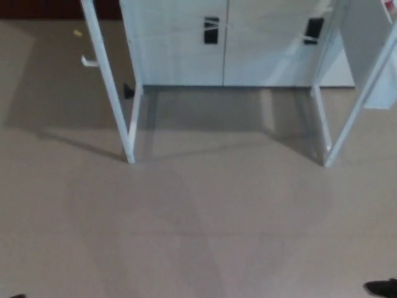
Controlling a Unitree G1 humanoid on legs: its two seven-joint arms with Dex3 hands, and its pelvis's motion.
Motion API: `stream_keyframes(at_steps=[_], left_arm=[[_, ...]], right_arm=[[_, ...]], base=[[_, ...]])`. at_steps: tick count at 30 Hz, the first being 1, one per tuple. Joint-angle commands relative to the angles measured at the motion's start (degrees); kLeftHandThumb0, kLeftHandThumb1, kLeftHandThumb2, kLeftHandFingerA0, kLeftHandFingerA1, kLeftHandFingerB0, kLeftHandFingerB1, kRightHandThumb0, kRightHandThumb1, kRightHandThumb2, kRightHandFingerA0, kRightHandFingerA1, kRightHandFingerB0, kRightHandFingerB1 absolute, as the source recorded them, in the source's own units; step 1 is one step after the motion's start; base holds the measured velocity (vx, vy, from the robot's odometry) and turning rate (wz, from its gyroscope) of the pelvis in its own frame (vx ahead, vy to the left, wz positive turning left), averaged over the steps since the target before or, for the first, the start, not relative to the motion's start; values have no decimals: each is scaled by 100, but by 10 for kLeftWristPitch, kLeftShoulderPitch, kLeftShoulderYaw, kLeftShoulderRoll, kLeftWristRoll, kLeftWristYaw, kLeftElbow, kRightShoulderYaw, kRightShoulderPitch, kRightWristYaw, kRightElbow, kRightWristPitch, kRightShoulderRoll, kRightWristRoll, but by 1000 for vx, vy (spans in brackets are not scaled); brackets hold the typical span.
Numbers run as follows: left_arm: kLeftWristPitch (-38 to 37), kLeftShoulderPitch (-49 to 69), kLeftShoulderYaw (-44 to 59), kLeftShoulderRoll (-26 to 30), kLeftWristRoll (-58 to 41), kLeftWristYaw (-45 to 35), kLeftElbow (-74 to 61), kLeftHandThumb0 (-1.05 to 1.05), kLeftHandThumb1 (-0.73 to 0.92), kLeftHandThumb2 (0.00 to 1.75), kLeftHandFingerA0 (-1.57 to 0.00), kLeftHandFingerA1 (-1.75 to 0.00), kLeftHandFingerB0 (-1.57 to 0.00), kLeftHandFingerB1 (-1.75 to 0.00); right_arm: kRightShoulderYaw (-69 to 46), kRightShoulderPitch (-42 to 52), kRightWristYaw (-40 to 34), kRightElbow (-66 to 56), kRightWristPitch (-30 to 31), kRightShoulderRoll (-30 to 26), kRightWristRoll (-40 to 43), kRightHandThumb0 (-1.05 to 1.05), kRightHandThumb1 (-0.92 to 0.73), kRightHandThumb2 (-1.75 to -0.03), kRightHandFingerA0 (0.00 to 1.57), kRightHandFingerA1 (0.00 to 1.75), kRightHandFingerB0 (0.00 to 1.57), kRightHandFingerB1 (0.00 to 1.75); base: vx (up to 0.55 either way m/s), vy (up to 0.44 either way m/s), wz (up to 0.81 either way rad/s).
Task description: The robot walk towards a table in front and pick up a black pencil case on the left hand side and put the pencil case into a small container on the right hand side
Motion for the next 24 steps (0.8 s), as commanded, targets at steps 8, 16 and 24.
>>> stream_keyframes(at_steps=[8,16,24], left_arm=[[-23,19,1,9,-2,-9,11,-5,41,86,-26,-55,-11,-46],[-48,21,-12,15,17,0,26,-8,57,56,-42,-40,-27,-31],[-59,29,-12,15,13,-1,26,-7,57,56,-41,-40,-27,-31]], right_arm=[[11,21,3,13,-10,-11,-9,-38,-60,-58,54,39,42,36],[19,27,1,5,0,-14,-16,-39,-61,-58,53,38,43,36],[20,27,3,15,-8,-13,-14,-37,-61,-58,53,39,42,36]], base=[[388,-34,-12],[478,220,-8],[252,30,8]])
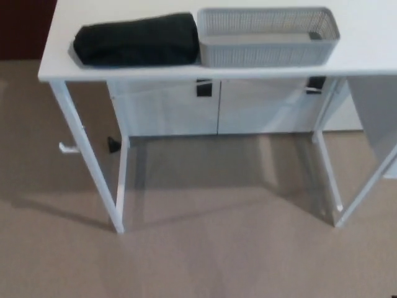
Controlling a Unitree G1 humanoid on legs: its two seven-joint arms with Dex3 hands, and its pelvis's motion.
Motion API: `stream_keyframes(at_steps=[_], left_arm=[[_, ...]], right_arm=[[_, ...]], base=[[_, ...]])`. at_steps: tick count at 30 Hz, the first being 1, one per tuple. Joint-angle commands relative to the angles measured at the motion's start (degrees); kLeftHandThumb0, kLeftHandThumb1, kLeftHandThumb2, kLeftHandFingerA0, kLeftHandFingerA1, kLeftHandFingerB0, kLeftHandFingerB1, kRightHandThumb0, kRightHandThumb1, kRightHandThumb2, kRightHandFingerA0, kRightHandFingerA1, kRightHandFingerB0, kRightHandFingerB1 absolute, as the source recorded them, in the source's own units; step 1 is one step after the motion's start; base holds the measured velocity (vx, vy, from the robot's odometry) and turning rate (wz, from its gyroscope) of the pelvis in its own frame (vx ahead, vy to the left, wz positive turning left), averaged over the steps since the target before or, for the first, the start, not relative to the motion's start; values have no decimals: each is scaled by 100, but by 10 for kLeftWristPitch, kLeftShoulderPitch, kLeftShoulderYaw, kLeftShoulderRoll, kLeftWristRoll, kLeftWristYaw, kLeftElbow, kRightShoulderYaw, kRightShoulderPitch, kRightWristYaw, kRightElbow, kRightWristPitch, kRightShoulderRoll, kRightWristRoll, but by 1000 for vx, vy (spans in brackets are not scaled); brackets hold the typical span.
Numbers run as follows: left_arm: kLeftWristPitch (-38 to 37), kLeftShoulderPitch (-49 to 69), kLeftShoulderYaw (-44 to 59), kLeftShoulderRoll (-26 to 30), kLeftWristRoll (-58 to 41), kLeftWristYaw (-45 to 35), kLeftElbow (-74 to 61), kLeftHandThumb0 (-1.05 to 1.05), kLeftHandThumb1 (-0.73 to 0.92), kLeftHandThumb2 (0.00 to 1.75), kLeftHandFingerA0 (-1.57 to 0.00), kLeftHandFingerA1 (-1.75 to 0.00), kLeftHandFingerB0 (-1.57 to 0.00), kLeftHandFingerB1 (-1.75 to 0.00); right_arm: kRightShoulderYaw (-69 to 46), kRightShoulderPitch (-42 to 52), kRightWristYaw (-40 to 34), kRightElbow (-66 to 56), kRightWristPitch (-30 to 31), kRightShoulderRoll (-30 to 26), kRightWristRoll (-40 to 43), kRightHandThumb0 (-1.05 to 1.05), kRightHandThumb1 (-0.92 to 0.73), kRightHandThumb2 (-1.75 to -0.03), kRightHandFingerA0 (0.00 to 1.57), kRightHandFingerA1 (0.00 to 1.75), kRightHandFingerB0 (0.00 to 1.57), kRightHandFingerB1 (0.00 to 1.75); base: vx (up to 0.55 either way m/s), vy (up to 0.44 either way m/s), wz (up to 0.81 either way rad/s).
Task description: The robot walk towards a table in front and pick up a black pencil case on the left hand side and put the pencil case into a small container on the right hand side
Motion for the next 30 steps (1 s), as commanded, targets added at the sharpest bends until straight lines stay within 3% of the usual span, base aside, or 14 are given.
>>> stream_keyframes(at_steps=[1,2,3,4,5,17,18,23,24,25,29,30], left_arm=[[-27,8,-5,8,12,6,1,-7,57,56,-41,-40,-27,-31],[-22,4,-4,8,9,5,1,-5,41,86,-30,-56,-15,-48],[-20,2,-4,8,8,4,3,-8,56,57,-38,-39,-27,-32],[-20,0,-4,9,8,5,6,-8,56,57,-38,-39,-27,-32],[-20,0,-5,9,10,8,6,-6,40,86,-31,-56,-14,-48],[-24,-3,-4,10,7,3,14,-6,40,86,-29,-56,-14,-48],[-24,-3,-4,11,8,4,13,-7,56,56,-41,-40,-27,-31],[-20,-11,-7,12,10,13,16,-8,56,56,-40,-41,-28,-32],[-26,-16,-3,12,1,0,24,-5,39,85,-29,-57,-15,-48],[-22,-17,-3,12,1,0,24,-8,56,56,-39,-41,-27,-31],[-15,-14,-11,15,12,14,8,-8,56,56,-40,-40,-27,-31],[-16,-15,-11,16,9,9,10,-6,39,84,-29,-56,-14,-48]], right_arm=[[0,-1,1,14,-7,-9,-5,-37,-61,-58,53,39,42,36],[0,-2,0,10,-3,-8,-5,-37,-60,-58,53,39,42,36],[-1,-2,1,8,0,-8,-5,-37,-60,-58,53,39,42,36],[-1,-2,3,6,3,-8,-4,-37,-60,-58,53,39,42,36],[-1,0,4,-1,6,-9,-5,-36,-61,-58,53,38,42,36],[1,0,7,-1,5,-9,-9,-37,-60,-58,53,39,45,36],[1,0,7,0,5,-9,-8,-37,-60,-58,53,39,46,36],[-1,-2,8,-2,7,-8,-7,-36,-60,-58,53,39,46,37],[1,-4,10,-1,9,-8,-9,-37,-61,-58,53,38,46,36],[1,-5,10,0,10,-8,-10,-38,-61,-58,53,38,47,36],[2,-6,7,-3,18,-8,-12,-39,-60,-58,54,38,48,37],[3,-6,6,-2,16,-7,-13,-38,-60,-58,54,38,48,37]], base=[[211,-147,13],[324,-183,34],[253,-293,-27],[222,-199,45],[219,-176,33],[178,-20,-10],[228,172,2],[165,143,-6],[116,39,7],[117,3,5],[146,-51,7],[161,-118,2]])
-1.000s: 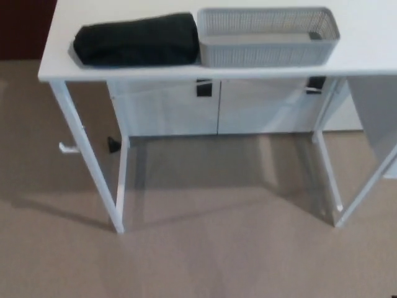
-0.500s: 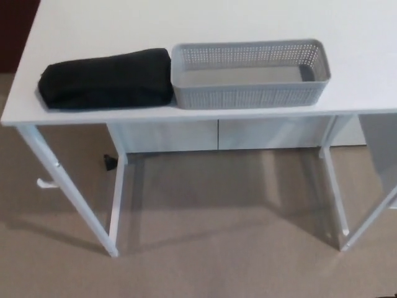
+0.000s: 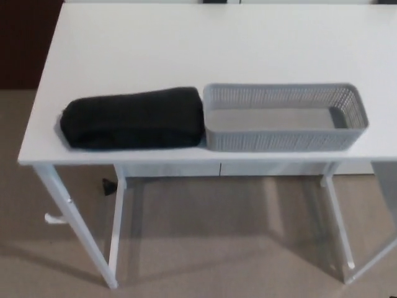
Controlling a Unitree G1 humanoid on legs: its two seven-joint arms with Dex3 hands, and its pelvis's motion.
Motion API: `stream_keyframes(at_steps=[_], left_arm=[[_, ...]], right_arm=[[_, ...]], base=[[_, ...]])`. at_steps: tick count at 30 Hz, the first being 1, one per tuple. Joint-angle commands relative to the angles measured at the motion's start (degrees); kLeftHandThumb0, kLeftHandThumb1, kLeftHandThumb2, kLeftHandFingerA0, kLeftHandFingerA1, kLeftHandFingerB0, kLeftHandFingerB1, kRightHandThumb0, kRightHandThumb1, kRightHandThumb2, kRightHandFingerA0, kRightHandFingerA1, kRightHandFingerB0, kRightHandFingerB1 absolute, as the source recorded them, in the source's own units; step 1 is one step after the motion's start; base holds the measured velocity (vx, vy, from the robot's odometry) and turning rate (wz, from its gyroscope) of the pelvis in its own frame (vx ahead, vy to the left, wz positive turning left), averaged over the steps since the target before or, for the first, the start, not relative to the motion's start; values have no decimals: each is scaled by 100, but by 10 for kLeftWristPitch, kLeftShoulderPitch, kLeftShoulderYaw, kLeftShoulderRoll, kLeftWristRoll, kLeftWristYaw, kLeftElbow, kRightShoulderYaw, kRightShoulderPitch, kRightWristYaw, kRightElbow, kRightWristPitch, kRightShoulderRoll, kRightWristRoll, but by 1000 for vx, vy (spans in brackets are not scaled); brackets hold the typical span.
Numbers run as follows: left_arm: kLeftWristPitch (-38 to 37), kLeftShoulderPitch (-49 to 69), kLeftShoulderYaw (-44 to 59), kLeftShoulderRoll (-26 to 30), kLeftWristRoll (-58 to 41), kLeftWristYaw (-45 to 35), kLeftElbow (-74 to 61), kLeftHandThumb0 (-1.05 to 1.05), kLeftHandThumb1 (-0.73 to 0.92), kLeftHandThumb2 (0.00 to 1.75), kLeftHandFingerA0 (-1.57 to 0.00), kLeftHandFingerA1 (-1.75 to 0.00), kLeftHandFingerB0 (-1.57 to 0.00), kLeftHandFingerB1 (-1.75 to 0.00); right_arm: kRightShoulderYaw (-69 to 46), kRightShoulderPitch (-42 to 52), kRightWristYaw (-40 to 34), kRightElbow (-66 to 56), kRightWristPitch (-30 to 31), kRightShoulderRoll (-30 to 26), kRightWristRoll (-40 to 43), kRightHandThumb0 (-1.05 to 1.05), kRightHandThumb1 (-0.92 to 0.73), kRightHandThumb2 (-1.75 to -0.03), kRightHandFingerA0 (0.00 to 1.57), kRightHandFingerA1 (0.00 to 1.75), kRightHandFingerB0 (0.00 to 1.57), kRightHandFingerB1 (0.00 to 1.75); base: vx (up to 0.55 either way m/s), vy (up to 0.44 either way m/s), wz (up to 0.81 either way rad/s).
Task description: The robot walk towards a table in front and pick up a black pencil case on the left hand side and put the pencil case into a small container on the right hand side
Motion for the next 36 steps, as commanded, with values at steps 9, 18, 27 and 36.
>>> stream_keyframes(at_steps=[9,18,27,36], left_arm=[[-2,-2,-8,7,8,7,-3,-6,39,85,-29,-56,-15,-48],[0,-5,-11,10,10,11,-4,-10,55,56,-37,-40,-28,-32],[11,0,-15,13,11,11,-19,-6,40,85,-30,-56,-15,-48],[14,-2,-47,39,51,7,-22,-17,55,56,-43,-40,-34,-33]], right_arm=[[5,-1,3,1,8,-7,-6,-38,-60,-58,56,39,51,38],[7,-8,3,2,8,-6,-6,-39,-60,-58,55,39,52,38],[4,-4,3,2,10,-5,-2,-39,-59,-58,59,41,53,38],[-1,-3,9,-10,22,-3,5,-38,-59,-58,59,41,54,39]], base=[[211,-160,9],[120,80,-21],[82,116,-5],[114,-11,5]])
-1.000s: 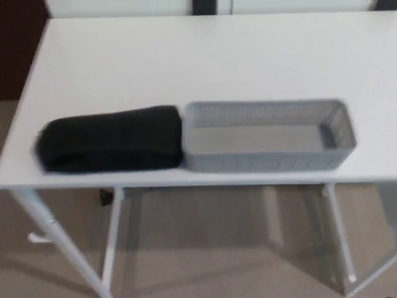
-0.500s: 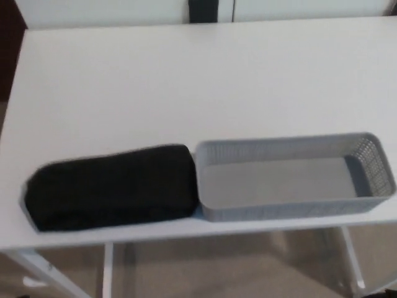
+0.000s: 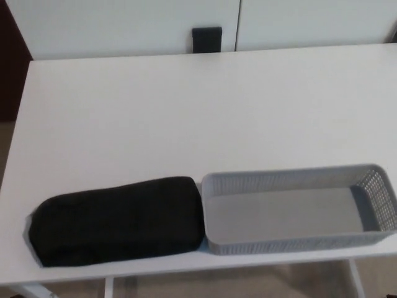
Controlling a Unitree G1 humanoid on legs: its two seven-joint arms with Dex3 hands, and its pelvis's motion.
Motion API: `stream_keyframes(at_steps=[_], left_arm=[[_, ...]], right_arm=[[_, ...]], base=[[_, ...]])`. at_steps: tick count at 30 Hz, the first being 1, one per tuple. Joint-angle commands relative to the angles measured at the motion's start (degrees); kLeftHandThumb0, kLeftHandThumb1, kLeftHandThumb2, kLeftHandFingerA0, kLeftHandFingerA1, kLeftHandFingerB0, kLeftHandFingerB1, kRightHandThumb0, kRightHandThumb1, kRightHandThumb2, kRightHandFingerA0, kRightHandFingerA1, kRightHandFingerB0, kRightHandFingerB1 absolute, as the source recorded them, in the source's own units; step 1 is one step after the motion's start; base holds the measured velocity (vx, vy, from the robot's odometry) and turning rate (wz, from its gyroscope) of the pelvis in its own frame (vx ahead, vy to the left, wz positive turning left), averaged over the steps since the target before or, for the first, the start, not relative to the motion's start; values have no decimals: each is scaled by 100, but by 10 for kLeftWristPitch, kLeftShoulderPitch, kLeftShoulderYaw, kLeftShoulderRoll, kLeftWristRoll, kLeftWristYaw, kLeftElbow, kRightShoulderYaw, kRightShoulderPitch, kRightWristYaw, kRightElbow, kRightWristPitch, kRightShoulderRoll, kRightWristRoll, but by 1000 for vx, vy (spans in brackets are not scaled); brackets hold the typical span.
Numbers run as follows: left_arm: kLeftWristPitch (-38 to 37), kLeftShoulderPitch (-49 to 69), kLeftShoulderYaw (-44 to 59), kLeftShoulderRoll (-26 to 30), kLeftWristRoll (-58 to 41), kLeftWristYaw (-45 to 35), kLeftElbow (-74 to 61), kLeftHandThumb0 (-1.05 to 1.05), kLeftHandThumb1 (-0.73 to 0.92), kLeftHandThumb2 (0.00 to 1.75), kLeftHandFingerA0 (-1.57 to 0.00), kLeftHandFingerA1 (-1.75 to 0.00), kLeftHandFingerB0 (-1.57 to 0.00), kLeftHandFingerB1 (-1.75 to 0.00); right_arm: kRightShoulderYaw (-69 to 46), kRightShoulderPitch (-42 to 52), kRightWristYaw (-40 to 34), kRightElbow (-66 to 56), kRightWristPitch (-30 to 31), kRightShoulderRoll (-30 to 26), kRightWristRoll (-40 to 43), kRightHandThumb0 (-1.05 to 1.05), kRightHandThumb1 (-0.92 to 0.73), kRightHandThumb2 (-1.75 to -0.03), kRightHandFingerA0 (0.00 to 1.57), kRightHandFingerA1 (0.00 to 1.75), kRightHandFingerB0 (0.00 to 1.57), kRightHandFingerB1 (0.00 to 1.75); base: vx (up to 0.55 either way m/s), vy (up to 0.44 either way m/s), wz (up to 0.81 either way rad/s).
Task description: The robot walk towards a table in front and pick up a black pencil case on the left hand side and put the pencil case into a small container on the right hand side
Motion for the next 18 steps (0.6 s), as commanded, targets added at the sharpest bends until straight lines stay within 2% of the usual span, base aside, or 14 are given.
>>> stream_keyframes(at_steps=[1,9,14,18], left_arm=[[19,2,-32,32,44,-1,-2,-16,55,56,-43,-41,-33,-33],[36,16,-101,83,98,6,-33,-26,55,58,-39,-41,-30,-32],[33,82,-160,113,140,5,-167,-24,55,57,-37,-40,-31,-32],[30,139,-160,131,131,1,-243,-24,54,57,-38,-39,-30,-32]], right_arm=[[-8,7,5,-8,11,-2,7,-39,-59,-58,59,41,54,39],[-5,15,-1,-6,6,-3,0,-40,-61,-58,61,41,56,39],[-10,10,-2,14,-9,-6,4,-37,-60,-58,57,40,54,38],[-10,10,-3,16,-9,-4,3,-39,-60,-58,58,41,54,39]], base=[[171,-20,9],[141,-18,2],[25,-3,0],[0,0,0]])
